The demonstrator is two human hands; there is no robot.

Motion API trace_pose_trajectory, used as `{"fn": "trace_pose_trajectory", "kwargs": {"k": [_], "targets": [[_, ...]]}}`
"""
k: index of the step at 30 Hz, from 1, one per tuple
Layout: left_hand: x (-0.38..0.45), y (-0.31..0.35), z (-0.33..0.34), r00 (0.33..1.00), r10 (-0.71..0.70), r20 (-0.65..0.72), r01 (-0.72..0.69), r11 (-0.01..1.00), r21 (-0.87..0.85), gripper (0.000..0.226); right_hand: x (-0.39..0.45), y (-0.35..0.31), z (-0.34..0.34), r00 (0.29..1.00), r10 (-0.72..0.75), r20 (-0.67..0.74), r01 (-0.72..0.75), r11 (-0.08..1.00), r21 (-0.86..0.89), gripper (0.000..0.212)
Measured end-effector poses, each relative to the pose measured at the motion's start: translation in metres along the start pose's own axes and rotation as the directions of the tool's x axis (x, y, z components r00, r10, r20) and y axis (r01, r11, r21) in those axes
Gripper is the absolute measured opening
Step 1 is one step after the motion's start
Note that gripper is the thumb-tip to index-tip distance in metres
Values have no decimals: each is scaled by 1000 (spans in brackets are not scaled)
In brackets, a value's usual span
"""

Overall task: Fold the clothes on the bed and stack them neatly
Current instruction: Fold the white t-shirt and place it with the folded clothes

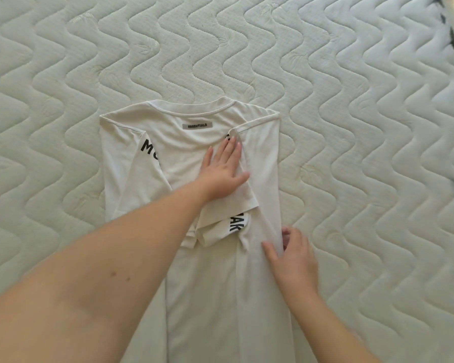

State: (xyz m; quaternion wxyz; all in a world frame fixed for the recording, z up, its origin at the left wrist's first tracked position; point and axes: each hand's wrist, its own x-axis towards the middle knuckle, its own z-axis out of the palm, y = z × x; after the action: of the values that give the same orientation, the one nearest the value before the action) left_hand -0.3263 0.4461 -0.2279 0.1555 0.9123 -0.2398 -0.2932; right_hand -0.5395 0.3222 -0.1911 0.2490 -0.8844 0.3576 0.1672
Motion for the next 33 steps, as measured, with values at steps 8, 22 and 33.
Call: {"fn": "trace_pose_trajectory", "kwargs": {"k": [8,22,33], "targets": [[-158,-24,10,887,-112,-447,-69,926,-370,47,-81,57,18,979,132,157,-138,990,29,41],[-457,-44,174,515,-852,-92,712,485,-508,60,-206,130,25,847,290,445,-370,923,102,55],[-499,-32,157,665,-703,251,638,361,-680,30,-274,120,-12,954,141,265,-213,940,266,46]]}}
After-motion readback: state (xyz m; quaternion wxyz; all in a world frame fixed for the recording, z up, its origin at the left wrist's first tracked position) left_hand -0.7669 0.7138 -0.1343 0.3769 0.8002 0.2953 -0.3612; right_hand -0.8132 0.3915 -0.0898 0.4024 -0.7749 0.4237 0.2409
